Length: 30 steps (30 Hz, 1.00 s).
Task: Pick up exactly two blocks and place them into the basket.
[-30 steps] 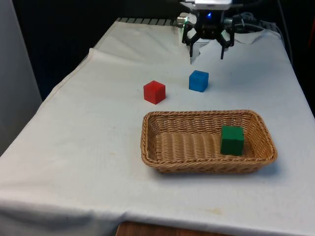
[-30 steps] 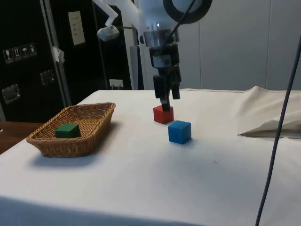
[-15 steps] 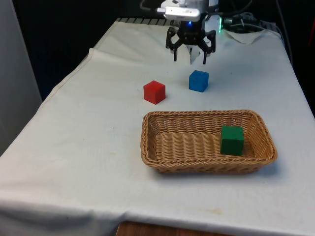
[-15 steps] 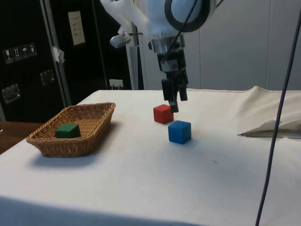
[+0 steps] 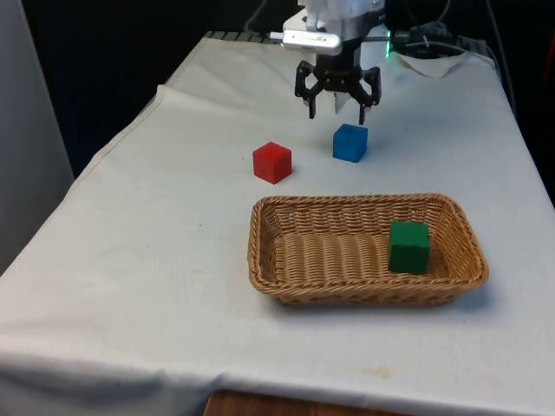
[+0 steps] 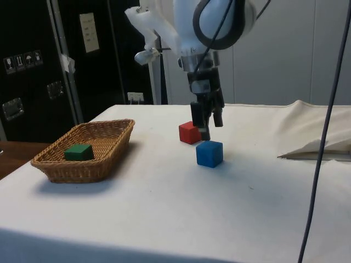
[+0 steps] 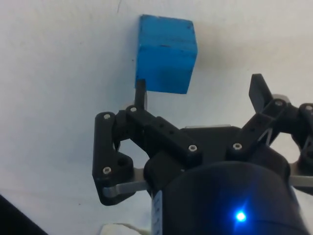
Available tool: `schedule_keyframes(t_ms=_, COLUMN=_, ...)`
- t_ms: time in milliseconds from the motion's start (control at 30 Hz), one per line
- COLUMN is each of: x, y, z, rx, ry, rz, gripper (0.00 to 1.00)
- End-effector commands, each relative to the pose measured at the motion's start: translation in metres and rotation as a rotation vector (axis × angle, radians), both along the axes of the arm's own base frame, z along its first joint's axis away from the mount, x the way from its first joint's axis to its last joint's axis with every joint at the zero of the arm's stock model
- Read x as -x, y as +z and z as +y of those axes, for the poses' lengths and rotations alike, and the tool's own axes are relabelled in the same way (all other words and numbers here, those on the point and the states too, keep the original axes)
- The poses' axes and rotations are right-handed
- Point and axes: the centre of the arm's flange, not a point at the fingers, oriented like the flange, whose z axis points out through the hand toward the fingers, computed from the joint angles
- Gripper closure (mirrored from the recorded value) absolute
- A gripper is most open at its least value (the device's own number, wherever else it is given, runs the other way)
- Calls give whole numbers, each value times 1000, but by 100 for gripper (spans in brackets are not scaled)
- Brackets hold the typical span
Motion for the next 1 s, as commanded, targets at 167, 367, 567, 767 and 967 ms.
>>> schedule_keyframes(t_ms=167, x=4, y=2, z=1, rx=-52, ry=-21, rz=-19, gripper=0)
schedule_keyframes(t_ms=367, x=4, y=1, z=1, rx=-94, ry=-34, rz=-32, gripper=0)
schedule_keyframes(t_ms=567, x=5, y=-2, z=1, rx=-120, ry=-43, rz=-37, gripper=0)
schedule_keyframes(t_ms=767, x=4, y=-10, z=7, rx=-116, ry=-42, rz=-34, gripper=0)
schedule_keyframes(t_ms=967, x=4, y=-17, z=18, rx=-98, ry=-40, rz=-36, gripper=0)
